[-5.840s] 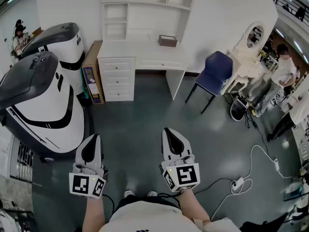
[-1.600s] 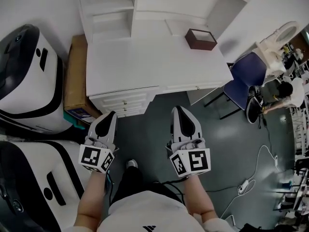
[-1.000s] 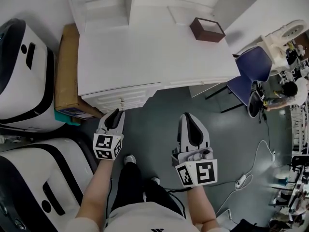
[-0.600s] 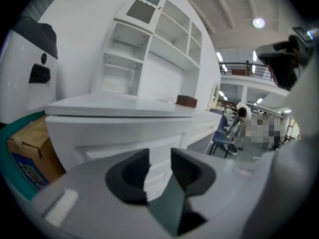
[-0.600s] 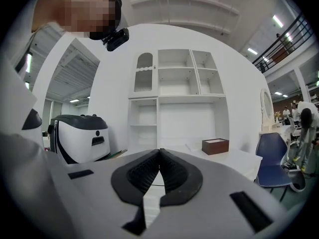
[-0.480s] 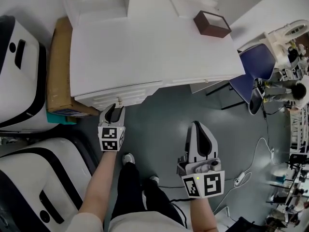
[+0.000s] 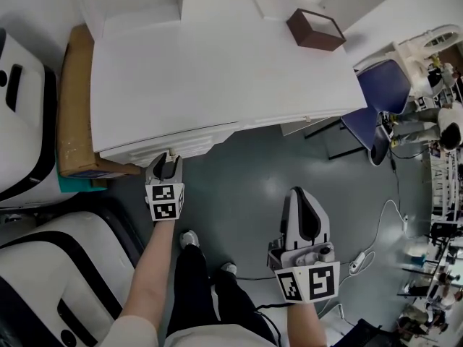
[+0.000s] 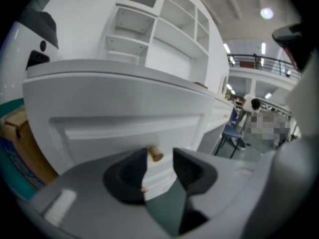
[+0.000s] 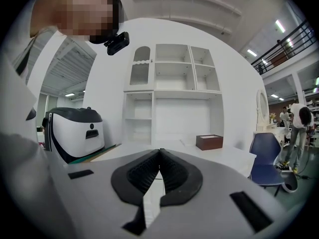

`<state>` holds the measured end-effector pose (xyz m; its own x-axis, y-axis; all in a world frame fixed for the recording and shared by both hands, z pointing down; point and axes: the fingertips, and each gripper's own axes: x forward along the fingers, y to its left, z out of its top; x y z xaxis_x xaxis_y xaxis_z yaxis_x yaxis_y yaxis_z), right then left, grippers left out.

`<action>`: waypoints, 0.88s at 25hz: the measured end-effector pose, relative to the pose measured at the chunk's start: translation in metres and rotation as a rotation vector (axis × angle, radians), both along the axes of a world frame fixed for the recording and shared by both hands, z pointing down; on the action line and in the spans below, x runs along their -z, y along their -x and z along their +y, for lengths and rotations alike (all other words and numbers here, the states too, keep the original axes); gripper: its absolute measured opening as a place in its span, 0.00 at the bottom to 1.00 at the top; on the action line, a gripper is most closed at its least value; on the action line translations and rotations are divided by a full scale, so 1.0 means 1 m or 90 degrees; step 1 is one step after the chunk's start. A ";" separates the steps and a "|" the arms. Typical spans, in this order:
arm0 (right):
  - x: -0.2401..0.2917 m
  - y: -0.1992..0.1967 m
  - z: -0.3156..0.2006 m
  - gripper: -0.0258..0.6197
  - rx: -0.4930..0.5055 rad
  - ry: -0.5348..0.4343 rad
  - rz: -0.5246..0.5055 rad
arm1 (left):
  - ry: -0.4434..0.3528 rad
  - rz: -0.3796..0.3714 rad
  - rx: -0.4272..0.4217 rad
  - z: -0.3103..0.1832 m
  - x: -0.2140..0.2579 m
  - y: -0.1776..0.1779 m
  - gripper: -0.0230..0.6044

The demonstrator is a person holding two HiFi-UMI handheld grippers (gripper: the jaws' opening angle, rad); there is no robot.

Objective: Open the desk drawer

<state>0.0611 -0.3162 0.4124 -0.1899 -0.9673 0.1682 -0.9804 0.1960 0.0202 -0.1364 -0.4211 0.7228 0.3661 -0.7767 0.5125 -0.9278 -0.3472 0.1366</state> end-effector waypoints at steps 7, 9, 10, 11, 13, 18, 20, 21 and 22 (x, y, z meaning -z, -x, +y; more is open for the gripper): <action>-0.006 -0.008 -0.001 0.04 -0.011 0.005 0.004 | 0.024 -0.020 0.014 -0.012 -0.017 -0.001 0.27; -0.006 -0.010 0.000 0.04 -0.013 0.005 0.005 | 0.033 -0.027 0.016 -0.013 -0.020 -0.001 0.23; -0.007 -0.011 0.001 0.04 -0.014 0.005 0.005 | 0.034 -0.030 0.017 -0.013 -0.020 -0.001 0.20; -0.007 -0.012 0.001 0.04 -0.015 0.005 0.004 | 0.033 -0.033 0.019 -0.013 -0.020 -0.001 0.20; -0.006 -0.014 0.002 0.04 -0.016 0.006 0.003 | 0.030 -0.036 0.025 -0.012 -0.020 -0.002 0.18; -0.006 -0.017 0.007 0.04 -0.015 0.004 0.004 | 0.035 -0.042 0.047 -0.011 -0.019 -0.002 0.17; -0.006 -0.018 0.009 0.04 -0.015 0.004 0.002 | 0.040 -0.039 0.056 -0.007 -0.019 -0.002 0.16; -0.006 -0.019 0.011 0.04 -0.015 0.003 0.001 | 0.041 -0.038 0.061 -0.005 -0.020 -0.002 0.16; -0.005 -0.020 0.013 0.04 -0.014 0.003 0.000 | 0.041 -0.038 0.065 -0.001 -0.020 -0.002 0.16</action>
<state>0.0810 -0.3037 0.4178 -0.1681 -0.9706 0.1724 -0.9846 0.1739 0.0192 -0.1348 -0.4225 0.7429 0.2545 -0.7730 0.5811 -0.9649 -0.2427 0.0998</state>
